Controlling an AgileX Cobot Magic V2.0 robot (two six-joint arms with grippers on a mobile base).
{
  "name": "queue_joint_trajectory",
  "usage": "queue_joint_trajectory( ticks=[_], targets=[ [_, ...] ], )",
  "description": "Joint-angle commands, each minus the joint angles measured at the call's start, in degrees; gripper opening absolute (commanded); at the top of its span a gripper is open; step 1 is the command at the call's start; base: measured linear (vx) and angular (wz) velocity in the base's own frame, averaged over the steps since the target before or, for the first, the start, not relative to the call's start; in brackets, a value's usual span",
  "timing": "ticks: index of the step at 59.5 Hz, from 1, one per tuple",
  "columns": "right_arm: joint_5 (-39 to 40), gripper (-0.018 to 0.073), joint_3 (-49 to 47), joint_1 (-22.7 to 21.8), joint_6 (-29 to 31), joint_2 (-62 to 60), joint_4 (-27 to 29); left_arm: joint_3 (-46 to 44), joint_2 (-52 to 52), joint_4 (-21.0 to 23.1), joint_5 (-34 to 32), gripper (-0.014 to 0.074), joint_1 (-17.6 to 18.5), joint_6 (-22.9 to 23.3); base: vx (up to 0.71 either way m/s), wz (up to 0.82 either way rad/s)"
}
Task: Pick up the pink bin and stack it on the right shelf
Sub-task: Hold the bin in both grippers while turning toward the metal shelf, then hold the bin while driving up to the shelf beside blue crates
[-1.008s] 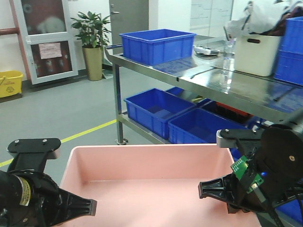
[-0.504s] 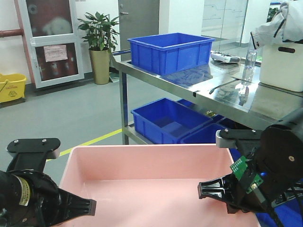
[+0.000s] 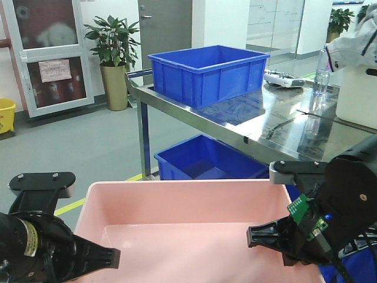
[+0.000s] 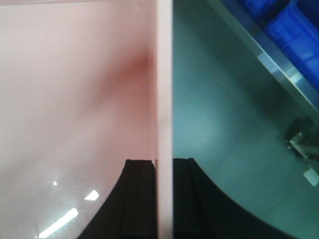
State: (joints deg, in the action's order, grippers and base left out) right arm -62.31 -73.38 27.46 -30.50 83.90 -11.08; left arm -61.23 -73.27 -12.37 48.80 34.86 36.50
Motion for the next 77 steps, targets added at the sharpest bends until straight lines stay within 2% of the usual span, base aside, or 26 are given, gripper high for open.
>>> queue_joint_trajectory(
  ticks=[1, 42, 77],
  targets=[
    [2.6, 0.0001, -1.6, 0.0, 0.2, -2.0, -2.0, -2.0, 2.3, 0.2, -4.8, 0.0073, 0.6, -0.2, 0.38, 0.01],
    [2.6, 0.0001, -1.6, 0.0, 0.2, -2.0, -2.0, -2.0, 2.3, 0.2, -4.8, 0.0073, 0.6, -0.2, 0.35, -0.01],
    [2.8, 0.0001, -1.6, 0.0, 0.2, -2.0, -2.1, -2.0, 2.3, 0.2, -4.8, 0.0073, 0.6, -0.2, 0.29, -0.41]
  ],
)
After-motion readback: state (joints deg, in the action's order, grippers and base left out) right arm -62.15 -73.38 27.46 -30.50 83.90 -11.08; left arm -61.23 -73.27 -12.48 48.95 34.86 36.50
